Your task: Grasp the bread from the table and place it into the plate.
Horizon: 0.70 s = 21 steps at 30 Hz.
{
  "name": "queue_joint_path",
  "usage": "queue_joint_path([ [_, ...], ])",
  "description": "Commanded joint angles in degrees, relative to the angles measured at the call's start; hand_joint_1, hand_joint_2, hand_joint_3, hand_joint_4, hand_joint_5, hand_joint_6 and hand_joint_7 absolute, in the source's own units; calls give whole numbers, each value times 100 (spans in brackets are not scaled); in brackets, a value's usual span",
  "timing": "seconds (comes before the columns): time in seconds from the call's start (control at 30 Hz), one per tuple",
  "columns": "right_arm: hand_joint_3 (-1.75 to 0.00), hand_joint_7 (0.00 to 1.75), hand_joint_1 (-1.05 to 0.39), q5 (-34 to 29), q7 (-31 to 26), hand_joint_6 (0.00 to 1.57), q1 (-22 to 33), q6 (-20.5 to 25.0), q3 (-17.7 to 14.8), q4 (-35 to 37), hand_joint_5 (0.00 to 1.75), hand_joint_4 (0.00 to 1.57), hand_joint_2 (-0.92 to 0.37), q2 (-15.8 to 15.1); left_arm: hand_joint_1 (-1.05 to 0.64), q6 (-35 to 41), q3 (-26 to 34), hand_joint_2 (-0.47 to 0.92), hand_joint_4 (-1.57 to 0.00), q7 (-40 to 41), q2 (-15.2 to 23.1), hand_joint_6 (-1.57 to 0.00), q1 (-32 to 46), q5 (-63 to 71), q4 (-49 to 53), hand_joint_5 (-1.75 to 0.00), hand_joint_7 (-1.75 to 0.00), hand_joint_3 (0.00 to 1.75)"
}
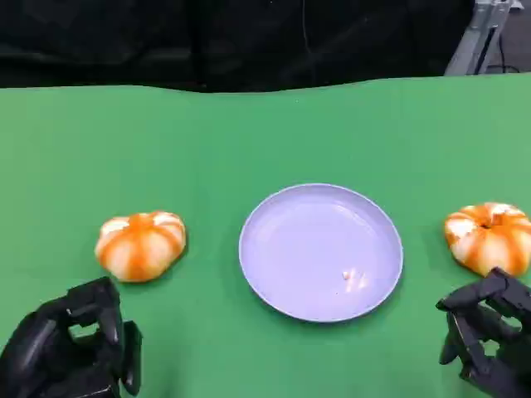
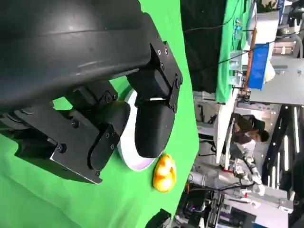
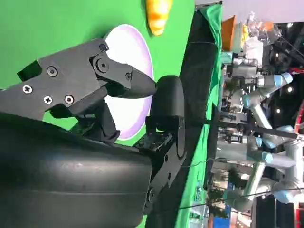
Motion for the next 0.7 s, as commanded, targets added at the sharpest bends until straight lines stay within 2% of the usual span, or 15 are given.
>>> queue_joint_path([
  [0.03,-81,136,-15,103,2,82,50,77,-21,-98,164,86,-74,-57,4,-143,-8,51,-102,44,56,-84,40,57,-44,-175,-175,149],
  [0.5,-82,136,-15,60,6,81,-9,-28,-17,16,164,86,-74,-81,3,-258,-11,52,-101,70,74,-84,7,115,53,-175,-175,144],
  [0.7,-80,136,-16,40,-31,81,0,14,-2,-33,164,85,-75,-66,6,-577,-19,50,-93,292,-7,-77,119,303,-144,-175,-168,145],
])
